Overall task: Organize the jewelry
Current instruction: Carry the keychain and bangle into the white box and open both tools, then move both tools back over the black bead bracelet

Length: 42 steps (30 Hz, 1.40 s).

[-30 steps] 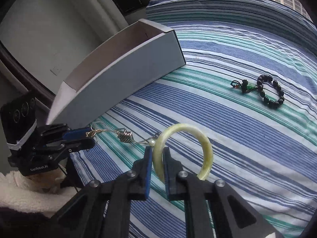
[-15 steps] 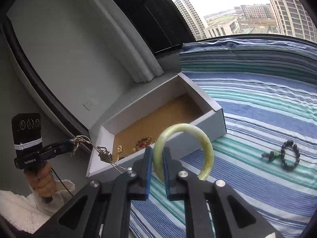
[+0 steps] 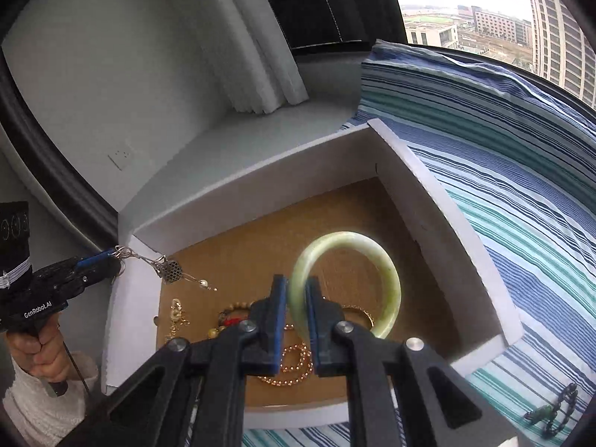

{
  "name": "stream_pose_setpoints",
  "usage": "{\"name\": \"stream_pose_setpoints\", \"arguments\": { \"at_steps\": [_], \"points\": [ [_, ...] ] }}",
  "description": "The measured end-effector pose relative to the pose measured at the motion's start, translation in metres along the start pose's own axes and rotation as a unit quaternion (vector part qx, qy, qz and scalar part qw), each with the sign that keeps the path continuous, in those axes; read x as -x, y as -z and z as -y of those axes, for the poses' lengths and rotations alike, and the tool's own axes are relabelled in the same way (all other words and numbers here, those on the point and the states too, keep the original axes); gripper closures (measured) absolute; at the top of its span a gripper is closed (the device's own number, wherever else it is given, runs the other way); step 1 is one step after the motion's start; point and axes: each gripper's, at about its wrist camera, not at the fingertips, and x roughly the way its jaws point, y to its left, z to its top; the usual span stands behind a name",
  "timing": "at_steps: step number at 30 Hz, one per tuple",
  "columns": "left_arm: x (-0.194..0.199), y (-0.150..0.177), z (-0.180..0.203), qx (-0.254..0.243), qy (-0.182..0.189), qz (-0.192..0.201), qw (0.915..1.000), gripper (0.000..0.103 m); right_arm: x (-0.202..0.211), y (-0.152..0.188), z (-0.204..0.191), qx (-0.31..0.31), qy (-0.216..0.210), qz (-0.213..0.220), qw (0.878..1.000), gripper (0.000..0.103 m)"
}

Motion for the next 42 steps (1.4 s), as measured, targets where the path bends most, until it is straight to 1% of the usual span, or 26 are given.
{"name": "stream_pose_setpoints", "arguments": {
  "at_steps": [3, 6, 7, 8, 9, 10, 11, 12, 13, 15, 18, 20, 24, 26, 28, 30, 32, 35, 38, 42],
  "points": [
    [-0.025, 0.008, -0.013, 0.002, -0.022, -0.021, 0.9995, 0.083, -0.039, -0.009, -0.003, 0.011, 0.046, -0.034, 0.998, 0.092],
    [-0.033, 0.018, -0.012, -0.005, -0.044, -0.03, 0.9986, 0.081, -0.066, -0.011, -0.002, 0.015, 0.085, -0.056, 0.995, 0.092],
    [-0.035, 0.019, -0.011, -0.006, -0.048, -0.033, 0.9983, 0.08, -0.074, -0.013, -0.002, 0.02, 0.095, -0.064, 0.993, 0.089],
    [-0.036, 0.02, -0.011, -0.006, -0.054, -0.034, 0.9979, 0.077, -0.077, -0.014, -0.003, 0.026, 0.108, -0.066, 0.992, 0.089],
    [-0.035, 0.019, -0.01, -0.005, -0.057, -0.032, 0.9979, 0.074, -0.076, -0.014, -0.005, 0.03, 0.117, -0.058, 0.991, 0.086],
    [-0.034, 0.018, -0.01, -0.005, -0.056, -0.027, 0.9981, 0.063, -0.071, -0.014, -0.005, 0.03, 0.113, -0.046, 0.992, 0.069],
    [-0.028, 0.019, -0.007, -0.007, -0.057, -0.02, 0.9982, 0.051, -0.061, -0.013, -0.007, 0.027, 0.104, -0.031, 0.994, 0.061],
    [-0.023, 0.02, -0.004, -0.009, -0.06, -0.01, 0.9981, 0.046, -0.051, -0.01, -0.009, 0.025, 0.094, -0.016, 0.995, 0.056],
    [-0.016, 0.022, 0.0, -0.014, -0.063, 0.0, 0.9979, 0.04, -0.041, -0.007, -0.01, 0.024, 0.086, -0.003, 0.996, 0.056],
    [-0.002, 0.03, 0.014, -0.024, -0.063, 0.013, 0.9977, 0.037, -0.017, 0.004, -0.016, 0.023, 0.071, 0.02, 0.997, 0.055],
    [0.018, 0.046, 0.04, -0.04, -0.042, 0.028, 0.9979, 0.028, 0.022, 0.036, -0.02, 0.019, 0.071, 0.048, 0.996, 0.046],
    [0.032, 0.062, 0.061, -0.056, -0.027, 0.039, 0.9973, 0.019, 0.046, 0.068, -0.019, 0.015, 0.073, 0.06, 0.995, 0.046],
    [0.045, 0.1, 0.111, -0.093, 0.008, 0.045, 0.9947, 0.014, 0.086, 0.148, -0.003, -0.01, 0.087, 0.064, 0.994, 0.046],
    [0.044, 0.121, 0.138, -0.112, 0.034, 0.035, 0.9925, 0.014, 0.105, 0.19, 0.01, -0.028, 0.12, 0.068, 0.99, 0.046],
    [0.041, 0.14, 0.167, -0.134, 0.06, 0.022, 0.9889, 0.014, 0.124, 0.232, 0.021, -0.05, 0.161, 0.069, 0.983, 0.046],
    [0.035, 0.157, 0.195, -0.159, 0.087, 0.001, 0.9835, 0.014, 0.142, 0.268, 0.031, -0.068, 0.194, 0.071, 0.976, 0.046],
    [0.025, 0.169, 0.22, -0.183, 0.102, -0.025, 0.9775, 0.014, 0.159, 0.297, 0.043, -0.095, 0.22, 0.07, 0.968, 0.046],
    [0.018, 0.183, 0.247, -0.21, 0.107, -0.045, 0.9708, 0.014, 0.183, 0.326, 0.055, -0.134, 0.248, 0.072, 0.957, 0.046],
    [0.016, 0.191, 0.262, -0.223, 0.098, -0.051, 0.9686, 0.014, 0.202, 0.342, 0.057, -0.149, 0.268, 0.086, 0.948, 0.046],
    [0.014, 0.197, 0.271, -0.235, 0.069, -0.05, 0.9682, 0.014, 0.21, 0.352, 0.062, -0.161, 0.268, 0.093, 0.945, 0.046]
  ]
}}
